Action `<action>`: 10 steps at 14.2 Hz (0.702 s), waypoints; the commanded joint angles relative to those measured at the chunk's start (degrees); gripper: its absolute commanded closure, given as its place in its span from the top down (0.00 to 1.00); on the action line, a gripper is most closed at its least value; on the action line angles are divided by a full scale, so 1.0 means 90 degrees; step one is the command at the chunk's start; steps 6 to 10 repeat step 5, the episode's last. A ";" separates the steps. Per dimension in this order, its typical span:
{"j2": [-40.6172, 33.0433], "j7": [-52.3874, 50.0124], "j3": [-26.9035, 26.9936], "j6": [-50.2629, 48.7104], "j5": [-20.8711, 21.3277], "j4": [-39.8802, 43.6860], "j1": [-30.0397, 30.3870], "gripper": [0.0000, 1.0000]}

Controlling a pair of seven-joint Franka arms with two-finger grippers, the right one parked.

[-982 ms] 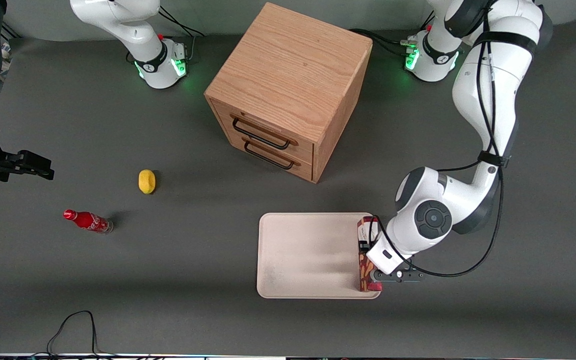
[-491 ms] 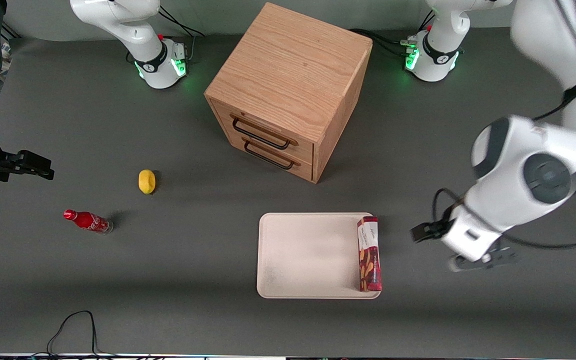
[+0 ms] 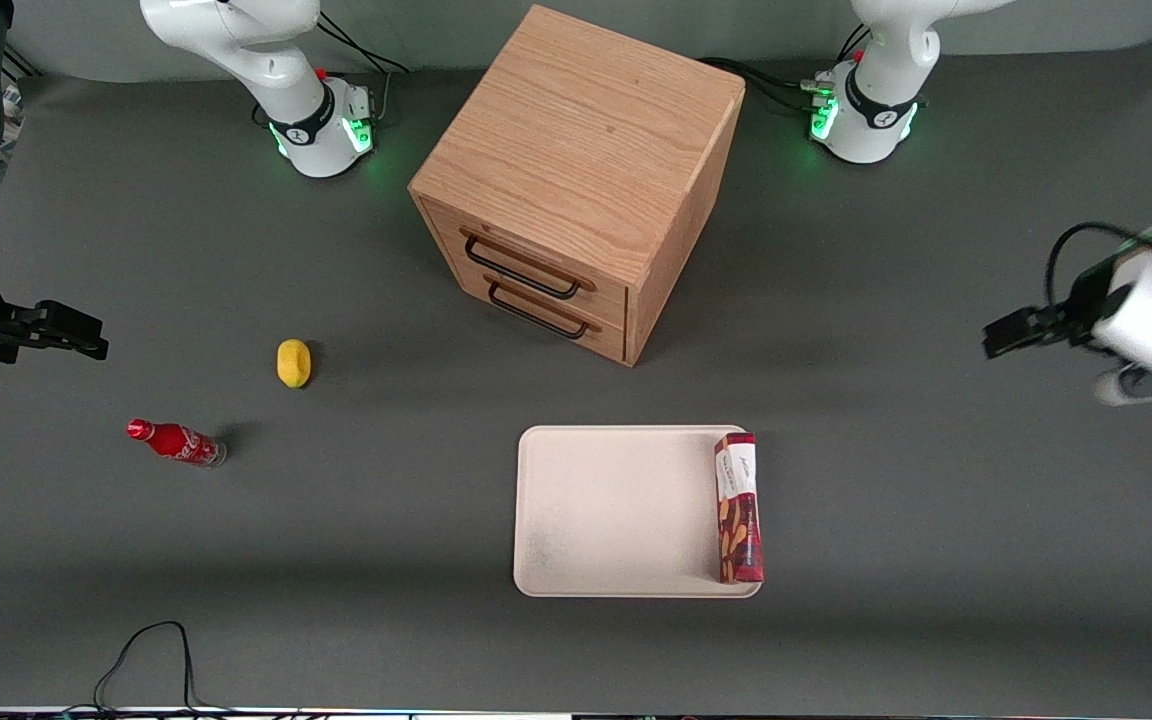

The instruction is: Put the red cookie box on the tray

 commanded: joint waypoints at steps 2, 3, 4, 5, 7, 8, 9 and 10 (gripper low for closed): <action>-0.0961 0.0562 0.0009 -0.0414 -0.0218 -0.0750 0.0438 1.00; -0.1039 0.0660 0.0019 -0.0484 -0.0208 -0.0750 0.0487 1.00; -0.1088 0.0661 0.0028 -0.0514 -0.0208 -0.0750 0.0536 1.00; -0.1118 0.0671 0.0029 -0.0601 -0.0208 -0.0740 0.0566 1.00; -0.1118 0.0671 0.0029 -0.0601 -0.0208 -0.0740 0.0566 1.00; -0.1118 0.0671 0.0029 -0.0601 -0.0208 -0.0740 0.0566 1.00; -0.1118 0.0671 0.0029 -0.0601 -0.0208 -0.0740 0.0566 1.00; -0.1118 0.0671 0.0029 -0.0601 -0.0208 -0.0740 0.0566 1.00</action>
